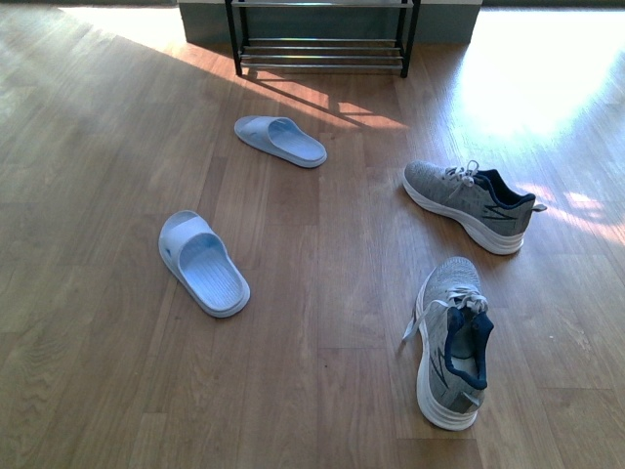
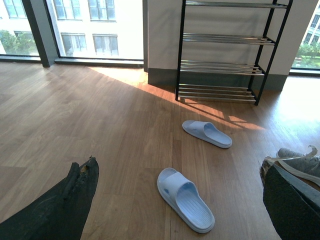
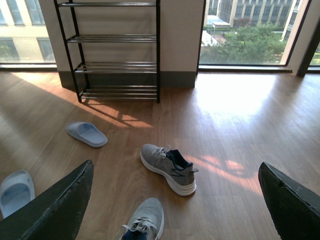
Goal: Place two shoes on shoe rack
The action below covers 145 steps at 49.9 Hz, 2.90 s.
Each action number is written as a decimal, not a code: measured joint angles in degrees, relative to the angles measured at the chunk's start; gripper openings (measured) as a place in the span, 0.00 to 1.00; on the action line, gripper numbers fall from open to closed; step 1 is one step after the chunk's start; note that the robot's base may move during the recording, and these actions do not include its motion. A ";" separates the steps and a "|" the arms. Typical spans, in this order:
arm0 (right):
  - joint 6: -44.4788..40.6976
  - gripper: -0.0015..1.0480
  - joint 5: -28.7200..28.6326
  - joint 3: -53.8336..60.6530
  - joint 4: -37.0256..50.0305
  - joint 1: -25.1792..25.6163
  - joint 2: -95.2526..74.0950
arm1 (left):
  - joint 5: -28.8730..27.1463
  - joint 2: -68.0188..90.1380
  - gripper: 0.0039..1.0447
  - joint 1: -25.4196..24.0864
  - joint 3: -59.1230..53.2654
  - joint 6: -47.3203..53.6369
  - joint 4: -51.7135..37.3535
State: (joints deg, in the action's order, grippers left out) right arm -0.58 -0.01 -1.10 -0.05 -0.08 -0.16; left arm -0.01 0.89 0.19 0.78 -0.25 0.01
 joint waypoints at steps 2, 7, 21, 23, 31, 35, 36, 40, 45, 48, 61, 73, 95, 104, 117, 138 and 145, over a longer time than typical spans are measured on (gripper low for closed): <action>0.00 0.91 0.00 0.00 0.00 0.00 0.00 | 0.00 0.00 0.91 0.00 -0.02 -0.02 0.00; 0.00 0.91 0.00 0.00 0.00 0.00 0.00 | 0.00 0.00 0.91 0.00 0.00 0.00 0.00; 0.00 0.91 0.00 0.00 0.00 0.00 0.00 | 0.00 0.00 0.91 0.00 -0.02 0.00 0.00; 0.00 0.91 0.00 0.00 0.00 0.00 0.00 | 0.00 0.00 0.91 0.00 0.00 0.00 0.00; 0.00 0.91 0.00 0.00 0.00 0.00 0.00 | 0.00 0.00 0.91 0.00 -0.02 0.00 0.00; 0.00 0.91 0.00 0.00 0.00 0.00 0.00 | 0.00 0.00 0.91 0.00 0.00 0.00 0.00; 0.00 0.91 0.00 0.00 0.00 0.00 0.00 | 0.00 0.00 0.91 0.00 -0.02 0.00 0.00; 0.00 0.91 0.00 0.00 0.00 0.00 0.00 | 0.00 0.00 0.91 0.00 0.00 0.00 0.00; 0.00 0.91 0.00 0.00 0.00 0.00 0.00 | 0.00 0.00 0.91 0.00 0.00 -0.02 0.00; 0.00 0.91 0.00 0.00 0.00 0.00 -0.11 | 0.00 0.00 0.91 0.00 0.00 -0.02 0.00; 0.76 0.91 -9.38 -0.48 0.00 2.64 -3.08 | 0.00 0.00 0.91 0.00 0.00 0.00 0.00; -5.14 0.91 -19.23 -10.93 15.15 0.96 -49.07 | 0.02 0.00 0.91 0.00 -0.02 0.00 0.00; -13.92 0.91 -11.23 -23.23 38.16 -3.58 -119.45 | 0.00 0.00 0.91 0.00 0.00 0.00 0.00; -14.51 0.91 -9.44 -28.76 39.10 -2.03 -134.81 | 0.00 0.00 0.91 0.00 -0.02 0.00 0.00; -15.17 0.91 -7.54 -34.67 40.09 0.31 -147.29 | 0.02 0.00 0.91 0.00 0.00 0.00 0.00; -14.27 0.91 -6.12 -46.66 38.80 2.91 -159.91 | 0.00 0.00 0.91 0.00 0.00 0.00 0.00; -13.57 0.79 -6.36 -47.84 39.30 2.82 -160.95 | 0.00 0.00 0.91 0.00 0.00 0.00 0.00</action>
State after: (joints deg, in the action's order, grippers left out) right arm -14.15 -6.37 -48.95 39.24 2.74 -161.12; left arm -0.01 0.89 0.19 0.78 -0.25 0.01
